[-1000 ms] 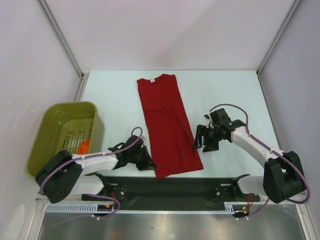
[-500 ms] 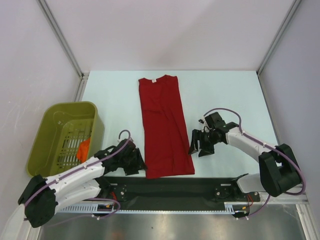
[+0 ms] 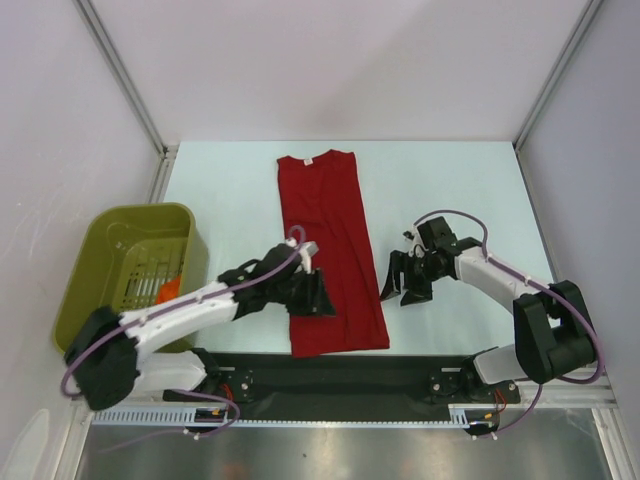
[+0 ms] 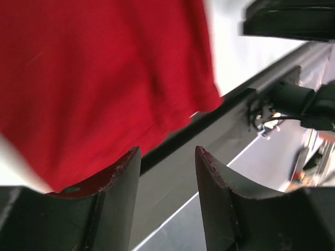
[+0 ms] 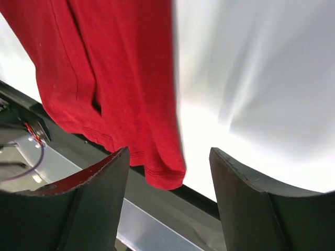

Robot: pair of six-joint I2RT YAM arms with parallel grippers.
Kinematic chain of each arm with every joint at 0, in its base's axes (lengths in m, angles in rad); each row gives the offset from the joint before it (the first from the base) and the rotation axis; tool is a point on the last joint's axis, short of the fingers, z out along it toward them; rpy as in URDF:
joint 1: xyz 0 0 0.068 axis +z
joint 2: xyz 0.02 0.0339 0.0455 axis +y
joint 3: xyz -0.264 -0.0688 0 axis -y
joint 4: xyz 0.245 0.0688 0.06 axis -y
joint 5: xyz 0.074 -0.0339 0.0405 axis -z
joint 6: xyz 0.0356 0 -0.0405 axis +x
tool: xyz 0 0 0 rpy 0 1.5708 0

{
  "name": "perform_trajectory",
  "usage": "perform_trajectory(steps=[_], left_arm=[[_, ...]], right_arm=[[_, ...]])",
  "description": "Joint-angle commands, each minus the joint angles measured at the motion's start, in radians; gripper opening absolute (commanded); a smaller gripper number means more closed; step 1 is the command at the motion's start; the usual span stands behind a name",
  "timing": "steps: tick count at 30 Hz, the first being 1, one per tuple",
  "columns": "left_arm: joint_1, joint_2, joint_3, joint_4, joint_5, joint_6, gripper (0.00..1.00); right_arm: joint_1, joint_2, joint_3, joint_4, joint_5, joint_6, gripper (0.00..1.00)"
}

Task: Fold and stack the t-shirts
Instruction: Fold the tshirt

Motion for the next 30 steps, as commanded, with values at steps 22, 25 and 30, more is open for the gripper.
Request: perform_trajectory(steps=[22, 25, 30], left_arm=[[-0.068, 0.533, 0.211, 0.253, 0.159, 0.085, 0.45], [-0.068, 0.553, 0.211, 0.266, 0.161, 0.084, 0.42], [-0.068, 0.573, 0.210, 0.278, 0.168, 0.079, 0.32]], right_arm=[[-0.081, -0.071, -0.029, -0.015, -0.051, -0.022, 0.68], [-0.088, -0.068, -0.031, -0.017, -0.061, -0.026, 0.66], [-0.089, -0.065, -0.032, -0.015, -0.068, -0.026, 0.63]])
